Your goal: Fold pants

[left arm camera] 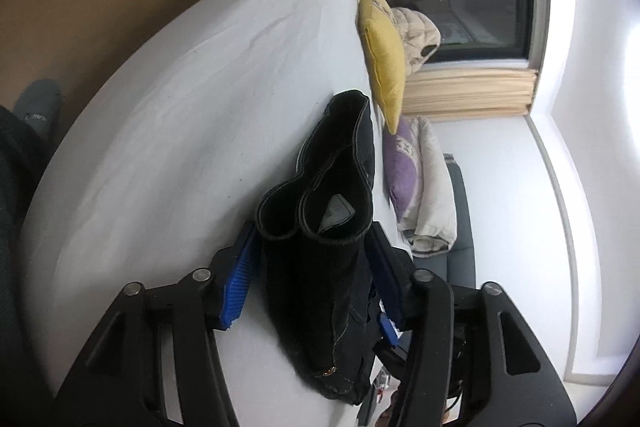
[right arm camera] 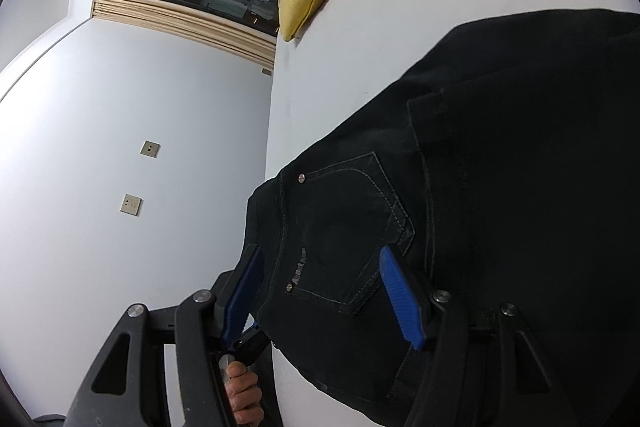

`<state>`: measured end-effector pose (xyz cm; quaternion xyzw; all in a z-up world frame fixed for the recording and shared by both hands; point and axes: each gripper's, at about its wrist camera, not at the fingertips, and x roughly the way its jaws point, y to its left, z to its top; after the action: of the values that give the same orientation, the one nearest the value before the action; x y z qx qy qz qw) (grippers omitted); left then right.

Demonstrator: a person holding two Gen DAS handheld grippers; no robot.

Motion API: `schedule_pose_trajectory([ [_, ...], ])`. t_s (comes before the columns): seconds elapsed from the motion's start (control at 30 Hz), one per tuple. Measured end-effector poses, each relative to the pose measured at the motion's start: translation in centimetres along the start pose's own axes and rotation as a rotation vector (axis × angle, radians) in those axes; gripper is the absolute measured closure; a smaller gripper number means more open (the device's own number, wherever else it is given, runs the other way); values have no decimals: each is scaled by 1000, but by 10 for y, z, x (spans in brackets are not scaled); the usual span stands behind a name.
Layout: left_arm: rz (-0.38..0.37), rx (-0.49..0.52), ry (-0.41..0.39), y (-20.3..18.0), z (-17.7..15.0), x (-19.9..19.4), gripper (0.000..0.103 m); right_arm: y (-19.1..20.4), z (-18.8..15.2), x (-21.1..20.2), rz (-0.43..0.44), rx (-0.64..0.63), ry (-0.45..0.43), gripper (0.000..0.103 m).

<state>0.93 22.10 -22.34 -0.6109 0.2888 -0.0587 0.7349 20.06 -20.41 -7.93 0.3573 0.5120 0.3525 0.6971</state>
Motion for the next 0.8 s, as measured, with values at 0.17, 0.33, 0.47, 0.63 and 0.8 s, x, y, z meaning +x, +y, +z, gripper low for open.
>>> schedule_pose_trajectory([
  [0.17, 15, 18, 21, -4, 2, 3, 87, 4, 3, 5, 9, -10, 13, 39],
  [0.33, 24, 91, 7, -29, -1, -2, 89, 4, 11, 16, 14, -28, 53, 43],
  [0.47, 43, 95, 4, -32, 2, 0, 91, 0, 20, 33, -26, -48, 122, 47],
  [0.63, 62, 99, 4, -33, 3, 4, 91, -49, 26, 54, -124, 69, 186, 103],
  [0.8, 74, 163, 1, -49, 1, 0, 91, -55, 25, 54, -98, 55, 187, 103],
])
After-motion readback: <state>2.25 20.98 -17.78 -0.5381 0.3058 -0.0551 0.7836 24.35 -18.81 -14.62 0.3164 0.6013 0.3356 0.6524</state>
